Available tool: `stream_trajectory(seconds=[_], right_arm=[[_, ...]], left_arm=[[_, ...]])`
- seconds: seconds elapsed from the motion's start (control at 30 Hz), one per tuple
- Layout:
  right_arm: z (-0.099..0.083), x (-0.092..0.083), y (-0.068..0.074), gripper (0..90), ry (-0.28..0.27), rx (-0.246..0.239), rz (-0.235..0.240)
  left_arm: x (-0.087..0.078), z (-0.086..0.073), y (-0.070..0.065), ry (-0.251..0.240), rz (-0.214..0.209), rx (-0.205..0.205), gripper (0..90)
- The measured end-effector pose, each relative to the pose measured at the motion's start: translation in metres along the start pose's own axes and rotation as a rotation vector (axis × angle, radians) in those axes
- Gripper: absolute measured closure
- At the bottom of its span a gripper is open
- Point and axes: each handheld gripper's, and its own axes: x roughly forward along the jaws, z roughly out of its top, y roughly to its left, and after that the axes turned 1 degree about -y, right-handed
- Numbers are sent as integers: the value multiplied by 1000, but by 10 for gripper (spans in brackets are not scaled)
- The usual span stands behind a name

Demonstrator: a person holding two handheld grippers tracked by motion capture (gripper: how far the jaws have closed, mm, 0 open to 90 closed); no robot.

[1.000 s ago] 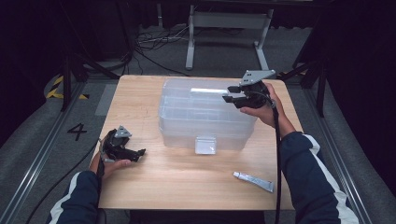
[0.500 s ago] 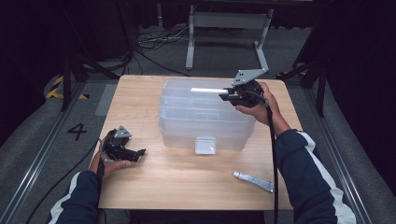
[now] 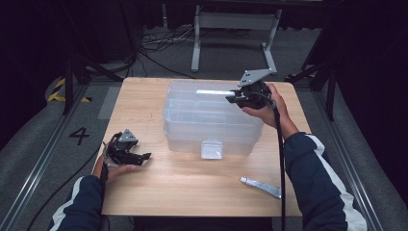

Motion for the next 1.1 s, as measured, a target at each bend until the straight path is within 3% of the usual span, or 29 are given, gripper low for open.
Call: stream_trajectory(seconds=[0.37, 0.57, 0.73, 1.1], right_arm=[[7, -1, -5, 741, 16, 25, 3], [9, -1, -9, 740, 23, 37, 10], [13, -1, -13, 739, 34, 44, 15], [17, 0, -20, 735, 35, 68, 23]], left_arm=[[-16, 21, -7, -76, 1, 53, 321], [-23, 36, -12, -128, -36, 64, 445], [-24, 51, -21, -136, -10, 97, 601], [-27, 72, -32, -204, -60, 135, 772]])
